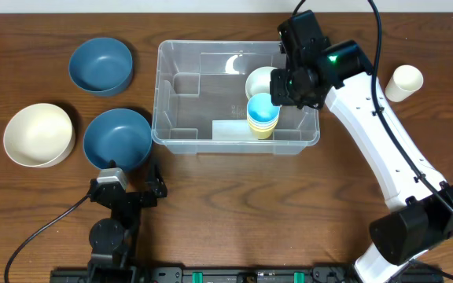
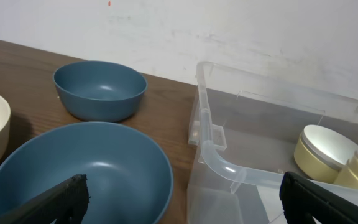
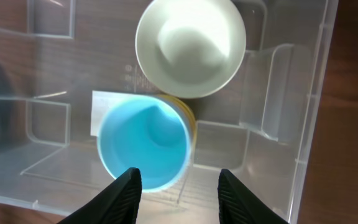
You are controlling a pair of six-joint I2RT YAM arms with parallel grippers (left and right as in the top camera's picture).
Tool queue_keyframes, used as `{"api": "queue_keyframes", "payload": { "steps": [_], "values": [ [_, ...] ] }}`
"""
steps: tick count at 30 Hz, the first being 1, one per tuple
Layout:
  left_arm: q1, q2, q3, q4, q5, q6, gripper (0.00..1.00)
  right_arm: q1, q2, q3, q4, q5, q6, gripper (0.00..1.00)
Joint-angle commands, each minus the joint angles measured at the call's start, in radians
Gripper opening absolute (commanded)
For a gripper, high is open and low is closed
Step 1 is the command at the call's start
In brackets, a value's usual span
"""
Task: Pack container
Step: 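Carry the light-blue cup into the container onto the pink cup, then withdraw the right gripper and grasp the white cup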
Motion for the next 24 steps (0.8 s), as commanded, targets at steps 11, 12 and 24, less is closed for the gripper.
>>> {"api": "queue_keyframes", "payload": {
  "steps": [11,12,24],
  "values": [
    [0.007,-0.006,-0.023,-0.034,-0.015,0.013,0.98,-0.365,-0.031,0.105,0.051,0.125,-0.013,0.62],
    [0.007,-0.006,-0.023,-0.034,-0.015,0.013,0.98,-0.412,-0.026,0.105,0.059,0.125,-0.013,0.64],
    [0.007,-0.006,-0.023,-0.034,-0.015,0.013,0.98,-0.751,0.145,0.104,0.095,0.098,0.01,0.88]
  ]
}}
